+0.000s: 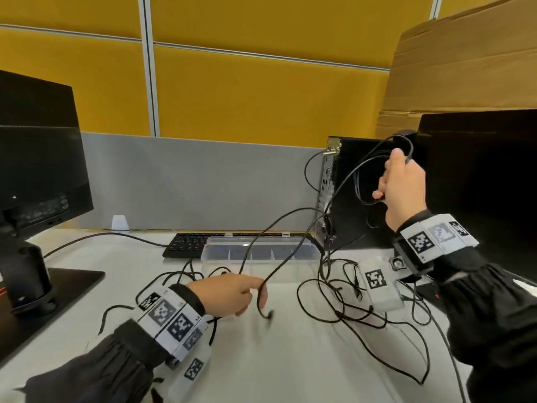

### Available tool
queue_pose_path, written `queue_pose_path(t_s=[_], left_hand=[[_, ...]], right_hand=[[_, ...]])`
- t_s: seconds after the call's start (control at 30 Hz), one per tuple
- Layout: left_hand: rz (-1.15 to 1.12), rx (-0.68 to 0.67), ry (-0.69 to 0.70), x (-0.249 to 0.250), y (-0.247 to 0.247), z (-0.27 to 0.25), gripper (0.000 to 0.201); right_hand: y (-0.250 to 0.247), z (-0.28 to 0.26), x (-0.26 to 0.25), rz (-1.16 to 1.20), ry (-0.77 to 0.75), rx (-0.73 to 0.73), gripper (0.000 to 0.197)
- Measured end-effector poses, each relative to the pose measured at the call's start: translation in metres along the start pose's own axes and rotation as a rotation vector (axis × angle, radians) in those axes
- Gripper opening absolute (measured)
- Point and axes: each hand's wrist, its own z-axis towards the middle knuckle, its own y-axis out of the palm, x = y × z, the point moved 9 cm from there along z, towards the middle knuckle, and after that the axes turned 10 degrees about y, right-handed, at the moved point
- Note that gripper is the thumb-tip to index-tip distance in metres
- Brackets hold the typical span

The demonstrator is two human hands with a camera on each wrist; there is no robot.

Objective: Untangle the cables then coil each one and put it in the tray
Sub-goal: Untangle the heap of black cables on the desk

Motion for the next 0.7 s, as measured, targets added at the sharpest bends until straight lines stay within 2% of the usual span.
queue_pose_path(t_s=[0.1,0.2,0.27,0.37,0.47,0.53,0.63,0.7], left_hand=[[0.105,-0.029,-0.058,-0.005,-0.001,0.0,0.029],[0.286,0.054,-0.202,-0.029,-0.019,-0.009,0.028],[0.415,0.041,-0.327,-0.053,-0.026,-0.019,0.03],[0.467,0.056,-0.501,-0.086,-0.037,-0.035,0.034],[0.445,0.169,-0.611,-0.099,-0.054,-0.048,0.033],[0.429,0.233,-0.69,-0.107,-0.064,-0.06,0.032],[0.384,0.316,-0.815,-0.122,-0.079,-0.085,0.03],[0.402,0.372,-0.868,-0.124,-0.09,-0.095,0.031]], right_hand=[[-0.027,0.007,0.007,0.088,-0.037,0.169,0.026],[-0.062,0.013,0.01,0.217,-0.041,0.37,0.028],[-0.079,0.018,0.008,0.249,-0.054,0.44,0.03],[-0.078,0.03,0.013,0.088,-0.052,0.376,0.03],[-0.069,0.029,0.022,-0.29,-0.155,0.314,0.037],[-0.074,0.029,0.028,-0.417,-0.182,0.306,0.042],[-0.097,0.038,0.035,-0.352,-0.099,0.376,0.046],[-0.089,0.036,0.036,-0.19,-0.008,0.287,0.034]])
